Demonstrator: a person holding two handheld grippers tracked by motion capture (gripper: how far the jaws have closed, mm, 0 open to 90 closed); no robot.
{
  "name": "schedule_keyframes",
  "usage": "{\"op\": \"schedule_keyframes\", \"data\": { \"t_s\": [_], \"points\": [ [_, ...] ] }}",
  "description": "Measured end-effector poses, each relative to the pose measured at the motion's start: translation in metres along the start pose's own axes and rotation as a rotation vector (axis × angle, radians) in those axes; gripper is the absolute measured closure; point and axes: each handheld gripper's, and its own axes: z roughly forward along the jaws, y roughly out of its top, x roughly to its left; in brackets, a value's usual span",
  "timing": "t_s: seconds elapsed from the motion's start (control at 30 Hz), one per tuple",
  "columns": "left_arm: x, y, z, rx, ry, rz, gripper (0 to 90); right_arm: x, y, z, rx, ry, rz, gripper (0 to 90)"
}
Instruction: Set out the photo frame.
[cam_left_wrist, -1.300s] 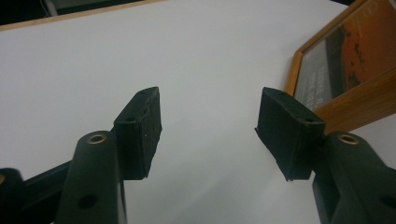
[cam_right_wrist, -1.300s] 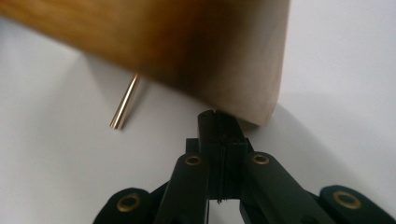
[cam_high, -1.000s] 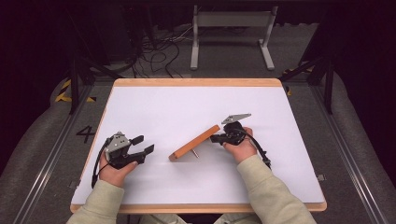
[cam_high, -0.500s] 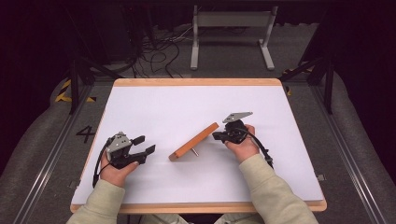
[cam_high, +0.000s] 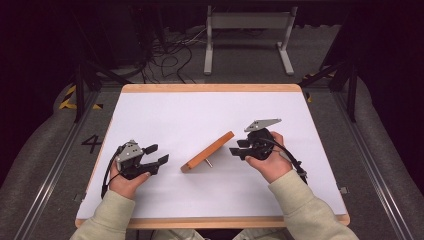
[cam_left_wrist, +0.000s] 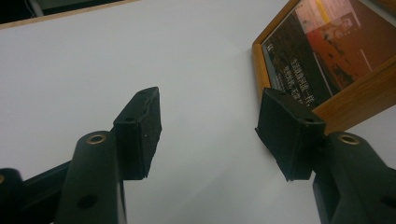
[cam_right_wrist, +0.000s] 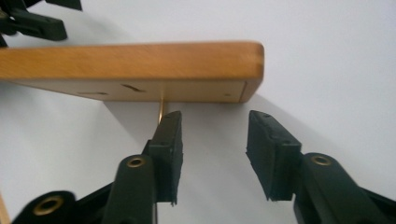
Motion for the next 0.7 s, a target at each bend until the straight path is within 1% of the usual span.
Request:
{"op": "schedule_keyframes", "data": {
  "t_s": [0.03, 0.07, 0.1, 0.13, 0.17, 0.2, 0.23, 0.27, 0.3, 0.33, 0.37, 0.4, 0.43, 0.47, 0.5, 0.53, 0.6, 0.63, 0.67, 0.7],
  "points": [
    [0.0, 0.0, 0.0, 0.001, 0.0, 0.003, 40.5, 0.006, 0.005, -0.004, -0.006, 0.0, -0.017, 53.9],
    [0.0, 0.0, 0.001, 0.002, -0.004, 0.008, 40.5, 0.006, 0.005, -0.004, -0.006, 0.0, -0.017, 53.9],
    [-0.002, 0.0, 0.002, 0.007, -0.016, 0.008, 43.5, 0.012, 0.009, -0.008, -0.002, -0.001, -0.045, 56.1],
    [-0.002, 0.0, 0.002, 0.007, -0.016, 0.008, 45.2, 0.012, 0.009, -0.008, -0.002, -0.001, -0.045, 56.1],
    [-0.003, 0.0, 0.003, 0.013, -0.019, 0.016, 48.1, 0.017, 0.012, -0.011, 0.011, -0.001, -0.072, 59.2],
    [-0.005, 0.0, 0.005, 0.021, -0.024, 0.018, 48.1, 0.017, 0.012, -0.011, 0.011, -0.001, -0.072, 59.2],
    [-0.006, 0.0, 0.006, 0.029, -0.036, 0.025, 51.7, 0.019, 0.013, -0.012, 0.013, 0.003, -0.084, 60.9],
    [-0.008, 0.0, 0.008, 0.033, -0.046, 0.038, 59.1, 0.022, 0.015, -0.014, 0.02, 0.005, -0.104, 62.8],
    [-0.012, 0.0, 0.013, 0.055, -0.06, 0.058, 62.9, 0.024, 0.015, -0.014, 0.021, 0.007, -0.109, 63.5],
    [-0.014, 0.0, 0.016, 0.066, -0.07, 0.064, 67.3, 0.025, 0.015, -0.014, 0.022, 0.012, -0.112, 64.4],
    [-0.014, 0.0, 0.016, 0.066, -0.07, 0.064, 71.4, 0.025, 0.015, -0.014, 0.022, 0.012, -0.112, 64.4],
    [-0.016, 0.0, 0.02, 0.085, -0.075, 0.079, 71.4, 0.026, 0.015, -0.014, 0.023, 0.014, -0.116, 65.3],
    [-0.018, -0.001, 0.022, 0.095, -0.083, 0.082, 77.8, 0.027, 0.015, -0.014, 0.027, 0.018, -0.121, 66.3],
    [-0.02, -0.001, 0.03, 0.13, -0.102, 0.098, 86.7, 0.028, 0.015, -0.014, 0.029, 0.018, -0.129, 67.7],
    [-0.02, -0.001, 0.03, 0.13, -0.102, 0.098, 89.9, 0.028, 0.015, -0.014, 0.029, 0.018, -0.129, 67.7],
    [-0.021, -0.002, 0.034, 0.144, -0.11, 0.103, 89.9, 0.028, 0.014, -0.014, 0.032, 0.021, -0.13, 68.0],
    [-0.023, -0.003, 0.04, 0.187, -0.117, 0.112, 90.0, 0.028, 0.013, -0.014, 0.031, 0.023, -0.131, 68.7],
    [-0.023, -0.002, 0.042, 0.205, -0.116, 0.125, 90.0, 0.027, 0.012, -0.015, 0.028, 0.024, -0.128, 69.1],
    [-0.025, -0.002, 0.043, 0.214, -0.117, 0.123, 90.0, 0.027, 0.012, -0.015, 0.028, 0.024, -0.128, 69.1],
    [-0.025, -0.002, 0.044, 0.22, -0.122, 0.132, 90.0, 0.026, 0.011, -0.015, 0.029, 0.024, -0.126, 69.0]
  ]
}}
